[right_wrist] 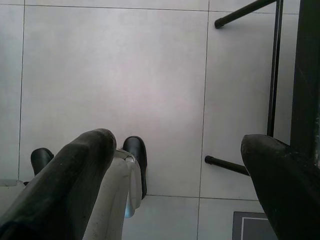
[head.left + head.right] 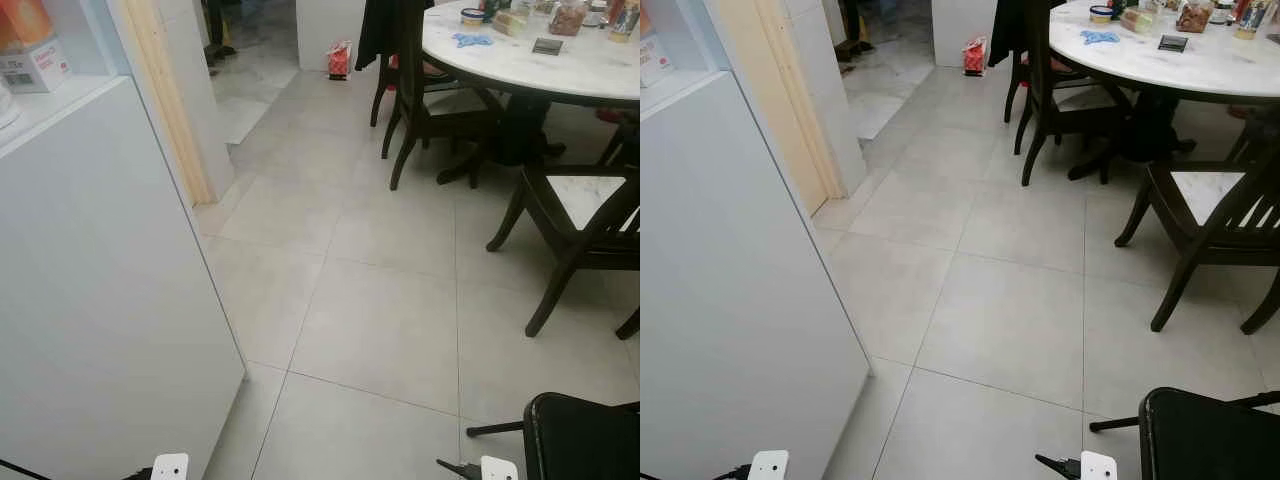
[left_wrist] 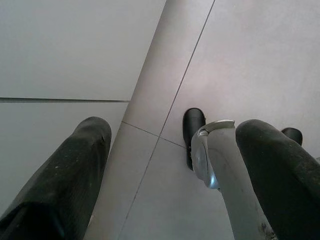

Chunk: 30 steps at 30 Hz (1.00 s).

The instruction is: Restocking fridge

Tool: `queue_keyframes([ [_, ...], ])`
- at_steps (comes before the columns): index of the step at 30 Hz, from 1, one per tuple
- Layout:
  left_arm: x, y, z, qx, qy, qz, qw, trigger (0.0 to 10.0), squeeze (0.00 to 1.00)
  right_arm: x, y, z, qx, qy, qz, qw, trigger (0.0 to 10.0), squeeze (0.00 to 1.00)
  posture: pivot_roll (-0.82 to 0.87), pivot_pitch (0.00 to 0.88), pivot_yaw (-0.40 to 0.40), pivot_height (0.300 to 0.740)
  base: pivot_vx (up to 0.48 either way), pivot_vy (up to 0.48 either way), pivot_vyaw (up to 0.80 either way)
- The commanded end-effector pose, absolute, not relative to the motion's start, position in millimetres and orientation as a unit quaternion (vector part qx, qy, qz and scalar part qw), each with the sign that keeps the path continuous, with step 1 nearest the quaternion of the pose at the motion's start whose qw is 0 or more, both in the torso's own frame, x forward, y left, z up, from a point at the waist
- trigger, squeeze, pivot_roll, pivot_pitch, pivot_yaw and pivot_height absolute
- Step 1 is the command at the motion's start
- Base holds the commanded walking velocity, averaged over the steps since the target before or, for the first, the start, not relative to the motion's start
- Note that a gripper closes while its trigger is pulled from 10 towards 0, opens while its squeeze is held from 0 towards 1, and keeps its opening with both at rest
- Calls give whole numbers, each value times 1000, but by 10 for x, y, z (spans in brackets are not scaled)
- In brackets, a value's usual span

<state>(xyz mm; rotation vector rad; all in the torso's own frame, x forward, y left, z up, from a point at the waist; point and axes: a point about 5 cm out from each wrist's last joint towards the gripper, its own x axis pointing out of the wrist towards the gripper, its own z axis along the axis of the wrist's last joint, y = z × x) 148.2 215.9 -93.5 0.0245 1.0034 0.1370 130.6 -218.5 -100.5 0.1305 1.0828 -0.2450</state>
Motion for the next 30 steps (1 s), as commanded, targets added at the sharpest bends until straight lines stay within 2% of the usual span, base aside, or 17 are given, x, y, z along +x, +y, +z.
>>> queue_keyframes([
  [1,2037,2162,-705,-2,468,75,880,10000,0,2115,-1921,-701,88,465,-42,880,10000,0,73,0,-71,740,0,0,0],
  [30,2059,2168,-691,-9,463,77,883,10000,0,2126,-1902,-697,117,460,-53,879,10000,0,76,0,-66,740,0,0,0],
])
